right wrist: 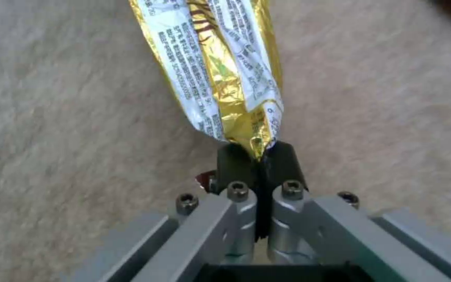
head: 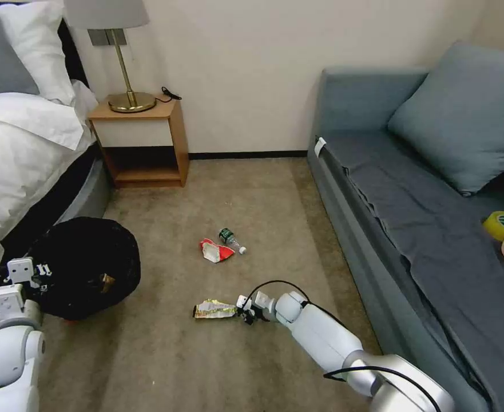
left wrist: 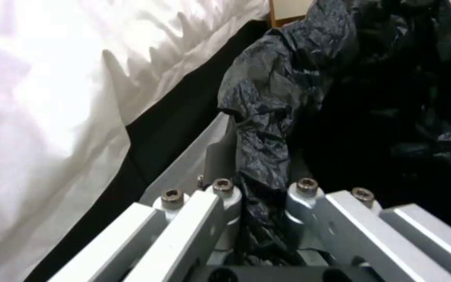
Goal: Pick up the trash bin, then pick up the garbage on the floor and place it into the trash bin.
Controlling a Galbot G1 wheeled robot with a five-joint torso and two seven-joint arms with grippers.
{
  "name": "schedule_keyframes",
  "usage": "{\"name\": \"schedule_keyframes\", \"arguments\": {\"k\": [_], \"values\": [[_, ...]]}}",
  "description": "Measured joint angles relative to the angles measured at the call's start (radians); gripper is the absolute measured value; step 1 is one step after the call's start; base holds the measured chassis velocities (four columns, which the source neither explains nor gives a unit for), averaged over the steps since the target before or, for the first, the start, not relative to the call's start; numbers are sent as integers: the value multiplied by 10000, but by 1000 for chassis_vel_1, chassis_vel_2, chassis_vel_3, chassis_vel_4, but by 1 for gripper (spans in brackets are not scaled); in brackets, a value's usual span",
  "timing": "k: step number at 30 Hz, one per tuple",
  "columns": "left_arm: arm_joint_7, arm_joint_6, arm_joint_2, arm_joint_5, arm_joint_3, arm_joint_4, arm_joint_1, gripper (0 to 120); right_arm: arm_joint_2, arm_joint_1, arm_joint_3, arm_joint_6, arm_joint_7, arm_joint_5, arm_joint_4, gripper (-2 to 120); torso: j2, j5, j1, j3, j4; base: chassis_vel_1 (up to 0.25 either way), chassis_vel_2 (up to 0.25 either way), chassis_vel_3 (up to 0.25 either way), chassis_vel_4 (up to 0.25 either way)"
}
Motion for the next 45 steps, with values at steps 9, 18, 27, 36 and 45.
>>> {"name": "schedule_keyframes", "arguments": {"k": [9,18,27,36,45], "values": [[35,43,-10,103,179,-242,92,4,-480,67,232,-215,26,566,1688,0,-1,2,0,0,0,0,0,0,0],[67,161,-16,196,366,-512,29,4,-780,721,20,-991,95,1988,4015,0,0,2,0,-1,2,0,0,0,0],[144,252,-193,420,737,-862,-99,4,-576,1196,-624,-1924,983,4269,6169,0,0,2,0,-2,2,0,0,0,0],[349,83,-340,373,1007,-983,-361,4,424,835,-1483,-2365,2331,6911,6051,0,1,1,0,-1,2,0,0,0,0],[682,118,-277,-521,1083,-1248,-113,4,1299,528,-1582,-2393,2710,7764,5059,0,1,1,0,-2,4,0,0,0,0]]}}
